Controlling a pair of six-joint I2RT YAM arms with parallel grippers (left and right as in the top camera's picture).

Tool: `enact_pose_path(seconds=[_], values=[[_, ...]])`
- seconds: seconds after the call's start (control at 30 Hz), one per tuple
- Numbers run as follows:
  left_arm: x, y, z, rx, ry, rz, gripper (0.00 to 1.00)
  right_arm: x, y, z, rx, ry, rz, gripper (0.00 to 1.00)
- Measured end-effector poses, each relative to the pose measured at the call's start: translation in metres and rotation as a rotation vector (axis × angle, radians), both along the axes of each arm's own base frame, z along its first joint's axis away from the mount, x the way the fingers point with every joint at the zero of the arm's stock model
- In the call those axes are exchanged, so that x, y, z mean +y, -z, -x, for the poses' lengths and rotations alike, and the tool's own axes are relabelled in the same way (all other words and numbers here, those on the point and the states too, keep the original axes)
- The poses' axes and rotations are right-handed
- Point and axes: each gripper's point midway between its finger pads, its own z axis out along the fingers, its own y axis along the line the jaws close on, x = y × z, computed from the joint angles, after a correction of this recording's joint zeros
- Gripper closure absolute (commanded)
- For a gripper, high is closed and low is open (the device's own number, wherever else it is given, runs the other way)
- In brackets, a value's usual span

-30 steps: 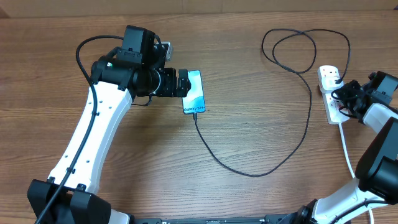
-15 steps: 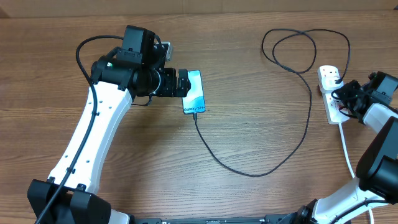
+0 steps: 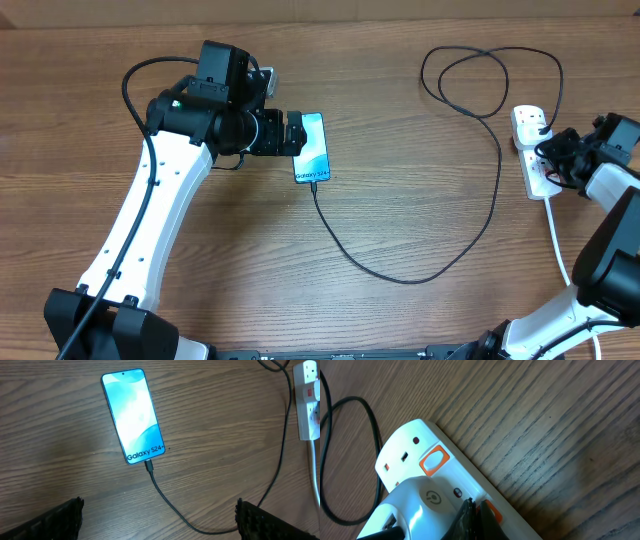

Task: Plug charger to phone and switch on socket
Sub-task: 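Press the switch on the white power strip with the right gripper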

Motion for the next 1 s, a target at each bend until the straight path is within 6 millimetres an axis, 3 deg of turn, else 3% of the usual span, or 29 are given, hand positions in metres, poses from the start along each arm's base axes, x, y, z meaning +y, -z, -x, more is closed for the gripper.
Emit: enact_pose_path(seconds=[1.0], values=[[0.002, 0.002, 0.002, 0.010, -0.003, -0.009, 0.00, 0.011, 0.000, 0.005, 0.057, -0.061, 0.000, 0.96]])
